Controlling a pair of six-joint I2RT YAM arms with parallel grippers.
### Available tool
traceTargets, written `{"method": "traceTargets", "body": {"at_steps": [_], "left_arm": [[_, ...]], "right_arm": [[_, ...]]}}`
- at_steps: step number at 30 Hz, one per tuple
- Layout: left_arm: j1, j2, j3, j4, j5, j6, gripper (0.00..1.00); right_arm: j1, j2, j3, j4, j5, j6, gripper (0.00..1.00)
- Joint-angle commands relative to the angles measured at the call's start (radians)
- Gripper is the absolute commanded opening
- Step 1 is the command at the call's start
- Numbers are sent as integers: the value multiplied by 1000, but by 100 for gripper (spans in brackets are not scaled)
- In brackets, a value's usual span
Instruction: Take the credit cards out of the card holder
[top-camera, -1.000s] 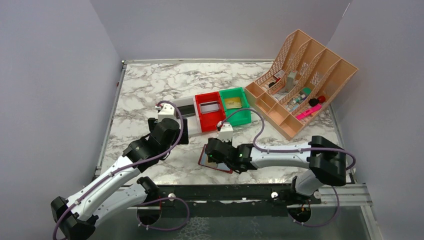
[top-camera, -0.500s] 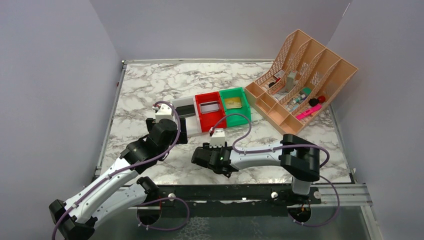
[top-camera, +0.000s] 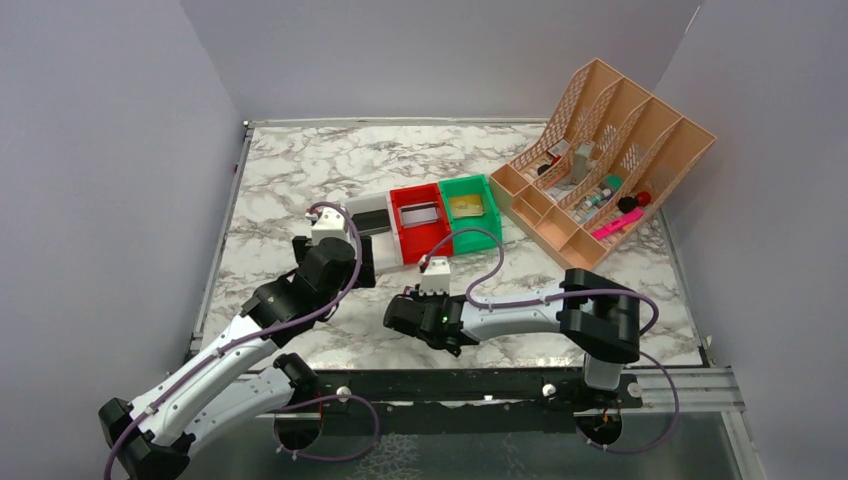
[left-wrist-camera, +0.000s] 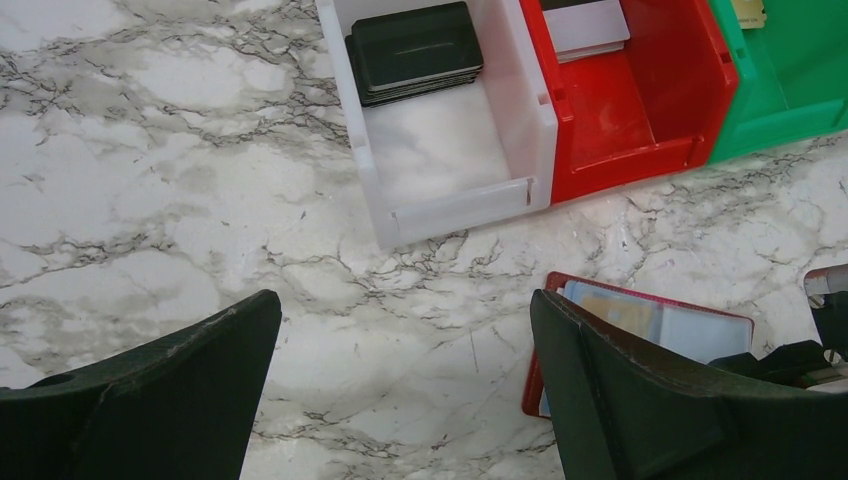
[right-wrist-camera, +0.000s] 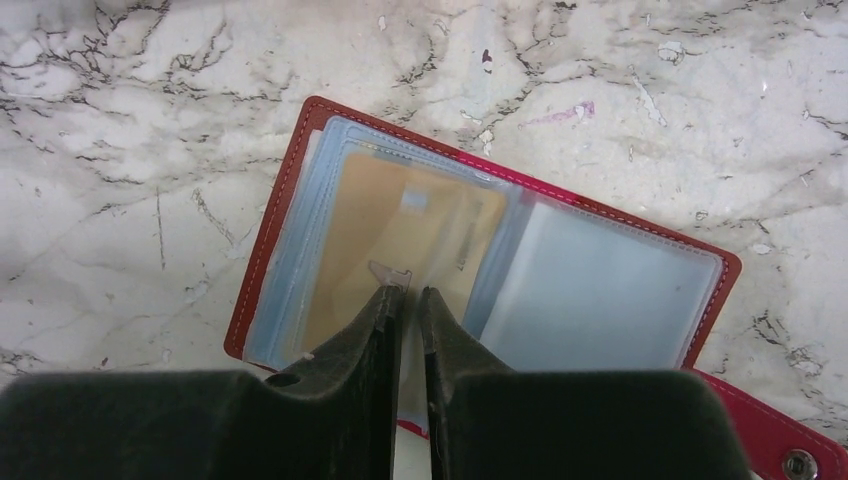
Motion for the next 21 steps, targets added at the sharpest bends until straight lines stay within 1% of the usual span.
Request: {"method": "traceTargets", "body": {"at_steps": [1, 6, 9, 11, 15, 18, 21], "left_arm": [[5, 9, -2, 1, -8, -5, 99], [6, 28, -1, 1, 1, -3, 99], [5, 44, -1, 2, 34, -9, 99], [5, 52, 0, 2, 58, -22, 99], [5, 53, -3, 7, 120, -60, 99], [5, 51, -19, 40, 196, -88, 99], [5, 59, -50, 112, 318, -106, 99]], "right_arm": [[4, 8, -43, 39, -22, -53, 14], [4, -13, -46, 47, -16, -81, 7], [-4, -52, -80, 91, -35, -101, 4], [-22, -91, -132, 183, -94, -141, 1], [-57, -186, -259, 440, -268, -248, 1], [-81, -248, -325, 550, -349, -268, 1], [-107, -297, -381, 623, -403, -266, 1]]}}
